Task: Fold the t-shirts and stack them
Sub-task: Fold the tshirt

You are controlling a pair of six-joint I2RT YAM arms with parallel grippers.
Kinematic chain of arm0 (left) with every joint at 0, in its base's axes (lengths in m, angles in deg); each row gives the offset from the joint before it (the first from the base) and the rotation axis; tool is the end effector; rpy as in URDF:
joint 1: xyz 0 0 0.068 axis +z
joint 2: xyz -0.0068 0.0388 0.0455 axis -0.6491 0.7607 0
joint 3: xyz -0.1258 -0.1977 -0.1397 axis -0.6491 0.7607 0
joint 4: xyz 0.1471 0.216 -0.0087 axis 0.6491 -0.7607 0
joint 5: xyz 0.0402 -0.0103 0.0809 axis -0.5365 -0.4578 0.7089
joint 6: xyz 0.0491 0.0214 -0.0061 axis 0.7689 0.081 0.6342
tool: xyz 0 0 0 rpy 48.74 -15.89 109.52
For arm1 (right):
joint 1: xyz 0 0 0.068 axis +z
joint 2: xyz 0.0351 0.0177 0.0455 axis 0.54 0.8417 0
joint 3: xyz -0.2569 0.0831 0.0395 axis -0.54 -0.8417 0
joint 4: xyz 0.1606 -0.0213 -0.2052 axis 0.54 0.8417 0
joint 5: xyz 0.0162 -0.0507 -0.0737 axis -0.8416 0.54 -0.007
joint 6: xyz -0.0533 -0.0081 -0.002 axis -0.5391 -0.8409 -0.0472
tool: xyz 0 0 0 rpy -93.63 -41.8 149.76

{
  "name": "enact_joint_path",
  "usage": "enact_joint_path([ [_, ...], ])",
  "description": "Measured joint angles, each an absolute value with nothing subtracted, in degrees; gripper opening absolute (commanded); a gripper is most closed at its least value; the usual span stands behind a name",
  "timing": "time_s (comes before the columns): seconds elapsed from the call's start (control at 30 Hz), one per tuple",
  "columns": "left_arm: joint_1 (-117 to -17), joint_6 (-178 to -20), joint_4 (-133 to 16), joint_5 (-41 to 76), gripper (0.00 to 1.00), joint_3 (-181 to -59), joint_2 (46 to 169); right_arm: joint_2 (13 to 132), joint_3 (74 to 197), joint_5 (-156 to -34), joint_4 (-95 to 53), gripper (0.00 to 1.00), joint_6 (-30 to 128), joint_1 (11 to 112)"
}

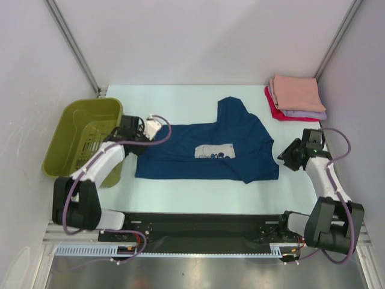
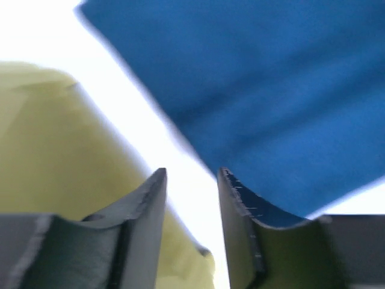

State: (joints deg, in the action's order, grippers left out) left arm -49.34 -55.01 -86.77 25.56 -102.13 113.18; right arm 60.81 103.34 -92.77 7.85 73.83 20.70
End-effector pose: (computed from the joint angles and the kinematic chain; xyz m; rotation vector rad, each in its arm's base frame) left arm 0.2881 -0.0451 0.2301 0.8806 2.3425 0.1615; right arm 0.2324 -0.0459 0.2191 0.9075 2.3750 0.2565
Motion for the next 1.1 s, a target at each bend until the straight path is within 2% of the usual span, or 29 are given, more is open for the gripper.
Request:
enact_joint_path([
  [0.13,-55.19,-47.75,-89.11,22.39,0.53,-92.75,104.74,57.55,96.41,-93.79,8.60,0.48,76.43,21.99],
  [0.3,-56.02,-41.42,-90.95,21.91,0.59,-85.49,105.20,60.48,93.22,-94.69,8.25,0.50,78.29,23.62],
  [0.4,-56.05,-39.91,-91.14,21.99,0.57,-83.92,107.01,62.73,93.22,-94.67,6.58,0.37,78.60,23.69],
  [0.43,-56.05,-39.75,-90.40,22.06,0.53,-83.88,107.01,63.41,93.29,-94.65,6.50,0.23,78.60,23.67],
  [0.5,-56.05,-39.71,-89.50,22.13,0.41,-83.70,107.30,63.91,93.27,-94.32,6.10,0.11,78.64,23.30],
  [0.53,-56.07,-39.78,-89.02,22.10,0.25,-83.48,107.34,64.20,93.22,-94.21,5.93,0.02,78.73,23.01],
  [0.6,-56.13,-39.91,-87.52,22.13,0.05,-82.63,107.43,64.09,92.94,-94.21,5.93,0.00,78.90,22.40],
  [0.63,-56.29,-39.95,-86.93,22.26,0.00,-82.39,107.50,63.72,92.68,-94.23,5.95,0.00,79.12,21.96],
  [0.9,-56.48,-40.10,-89.40,20.55,0.00,-82.35,105.83,57.18,91.63,-94.19,11.68,0.00,79.84,19.89],
  [1.1,-56.48,-37.96,-102.20,13.45,0.00,-82.24,95.21,47.91,91.74,-93.73,19.76,0.00,84.61,19.08],
])
